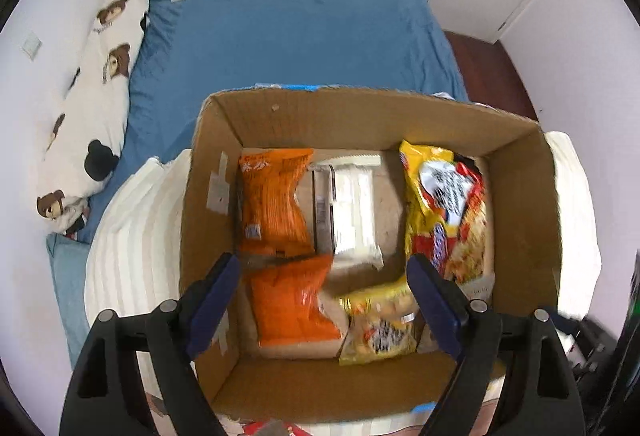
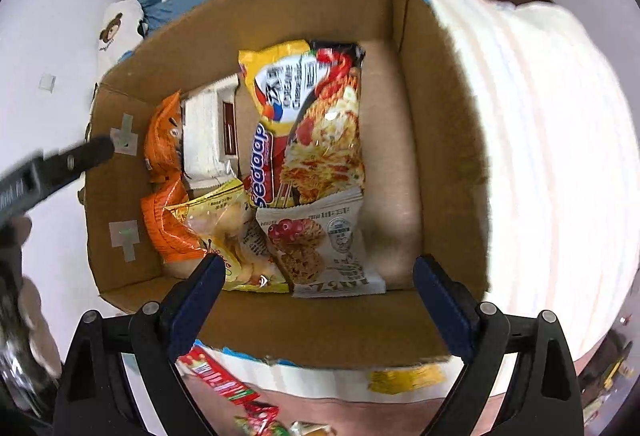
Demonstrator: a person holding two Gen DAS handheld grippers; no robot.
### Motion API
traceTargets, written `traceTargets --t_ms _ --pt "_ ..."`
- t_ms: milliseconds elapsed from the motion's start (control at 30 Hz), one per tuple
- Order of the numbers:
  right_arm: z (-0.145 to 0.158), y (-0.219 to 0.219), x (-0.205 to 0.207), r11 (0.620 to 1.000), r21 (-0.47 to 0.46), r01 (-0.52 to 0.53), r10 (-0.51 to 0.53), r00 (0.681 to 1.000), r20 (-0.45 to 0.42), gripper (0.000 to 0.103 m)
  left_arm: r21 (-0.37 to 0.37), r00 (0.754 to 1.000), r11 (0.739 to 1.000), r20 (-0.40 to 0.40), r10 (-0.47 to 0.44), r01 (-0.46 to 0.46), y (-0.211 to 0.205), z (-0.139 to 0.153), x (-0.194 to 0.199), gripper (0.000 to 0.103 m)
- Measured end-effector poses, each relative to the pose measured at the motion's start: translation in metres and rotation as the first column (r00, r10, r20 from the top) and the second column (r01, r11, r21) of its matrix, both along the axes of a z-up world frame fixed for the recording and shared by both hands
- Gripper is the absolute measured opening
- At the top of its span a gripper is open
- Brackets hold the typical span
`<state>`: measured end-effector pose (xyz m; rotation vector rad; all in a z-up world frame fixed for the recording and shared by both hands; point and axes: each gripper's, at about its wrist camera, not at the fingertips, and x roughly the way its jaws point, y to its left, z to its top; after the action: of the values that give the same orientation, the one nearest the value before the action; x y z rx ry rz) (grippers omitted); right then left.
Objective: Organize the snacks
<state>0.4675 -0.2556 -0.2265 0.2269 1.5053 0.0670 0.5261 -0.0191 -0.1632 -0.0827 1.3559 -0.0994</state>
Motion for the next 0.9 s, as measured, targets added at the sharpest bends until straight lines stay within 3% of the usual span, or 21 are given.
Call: traceTargets --t_ms 400,633,900 --pt "0.062 0.010 -0.058 0.997 -0.071 -0.028 0.043 0.973 0.227 0.097 -0.002 0.980 1.000 0.196 0.020 -0.020 0.004 0.040 -0.108 0.085" --pt "0.099 0.022 -0.108 0.992 -0.118 -0.047 0.086 0.932 0.353 0.097 0.019 0.957 0.999 0.289 0.031 -0.038 0.002 0.067 -0.161 0.085" --pt "0.130 0.029 -0.157 0.990 -0.119 -0.069 0.115 0.891 0.439 0.097 0.027 0.922 0.997 0.384 0.054 -0.070 -0.001 0.099 -0.207 0.085"
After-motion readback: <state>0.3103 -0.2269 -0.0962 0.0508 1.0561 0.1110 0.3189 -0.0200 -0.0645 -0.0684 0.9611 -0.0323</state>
